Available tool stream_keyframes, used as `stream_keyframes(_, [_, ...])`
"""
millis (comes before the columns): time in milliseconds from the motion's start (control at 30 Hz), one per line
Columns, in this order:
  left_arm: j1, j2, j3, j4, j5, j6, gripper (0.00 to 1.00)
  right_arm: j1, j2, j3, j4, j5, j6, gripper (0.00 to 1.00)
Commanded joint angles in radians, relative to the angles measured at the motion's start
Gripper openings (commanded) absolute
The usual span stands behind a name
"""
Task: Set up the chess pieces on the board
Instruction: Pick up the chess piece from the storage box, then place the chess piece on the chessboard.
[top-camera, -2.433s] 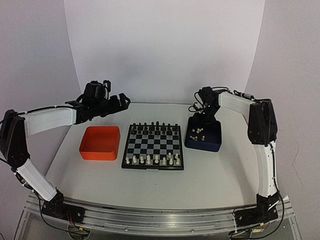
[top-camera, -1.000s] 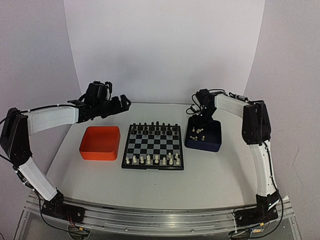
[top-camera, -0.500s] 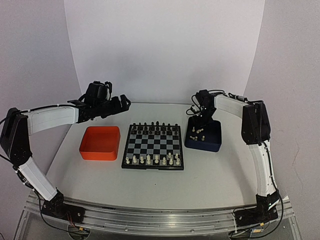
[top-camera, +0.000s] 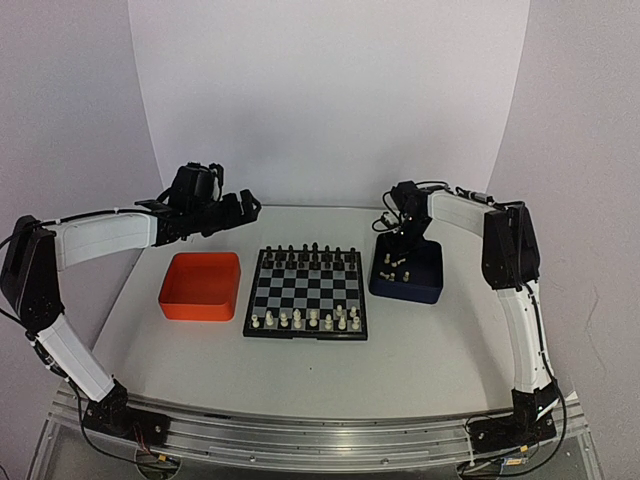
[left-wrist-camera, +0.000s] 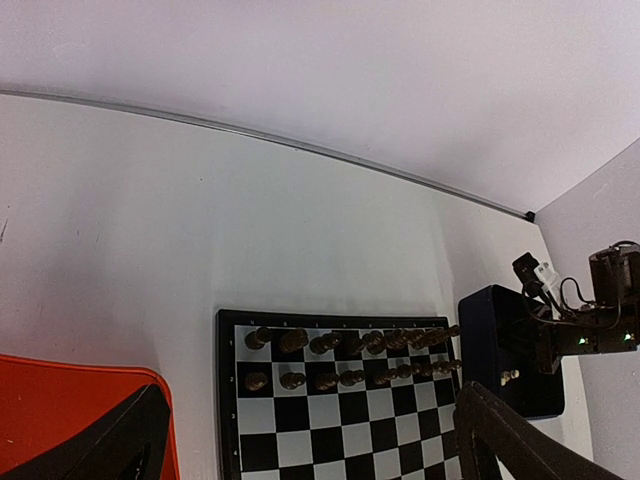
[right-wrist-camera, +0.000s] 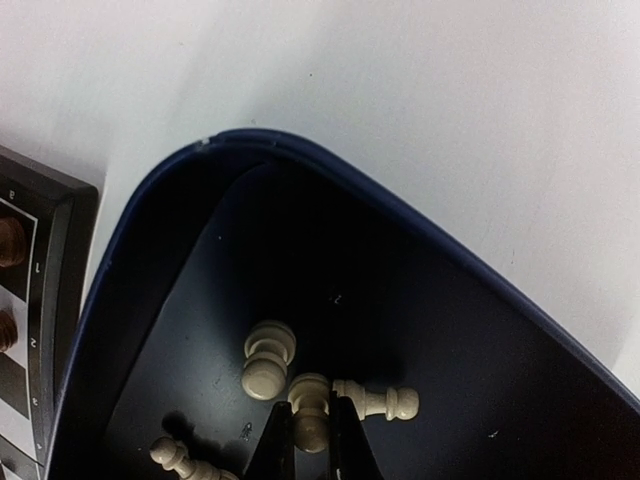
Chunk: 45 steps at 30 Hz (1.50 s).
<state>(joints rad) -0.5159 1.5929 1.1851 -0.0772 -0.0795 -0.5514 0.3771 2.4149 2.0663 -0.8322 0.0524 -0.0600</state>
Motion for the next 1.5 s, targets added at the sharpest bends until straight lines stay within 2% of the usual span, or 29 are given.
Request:
stream_keyframes(0, [0.002, -0.018, 0.031, 0.01, -0.003, -0.005, 1.0, -0.003, -0.02, -0.019, -0.01, -0.051, 0.021, 0.0])
stream_keyframes(233, [0.002, -0.007, 0.036, 0.012, 0.011, -0.005, 1.0, -0.003, -0.068, -0.011, -0.006, -0.125, 0.052, 0.0])
stream_keyframes(700, [0.002, -0.007, 0.027, 0.025, 0.019, 0.009, 1.0, -0.002, -0.181, -0.058, 0.002, -0.07, 0.08, 0.0])
stream_keyframes(1067, [0.002, -0.007, 0.024, 0.027, 0.023, 0.011, 1.0, -0.002, -0.253, -0.087, 0.02, -0.098, 0.1, 0.0])
stream_keyframes(1267, [0.002, -0.016, 0.018, 0.028, 0.017, 0.01, 1.0, 0.004, -0.313, -0.121, 0.021, -0.201, 0.104, 0.0])
stream_keyframes(1367, [0.002, -0.019, 0.016, 0.027, 0.016, 0.009, 1.0, 0.048, -0.349, -0.152, 0.021, -0.172, 0.078, 0.0])
stream_keyframes(1467, [0.002, -0.025, 0.012, 0.027, 0.013, 0.004, 1.0, 0.152, -0.377, -0.184, 0.021, -0.086, 0.001, 0.0])
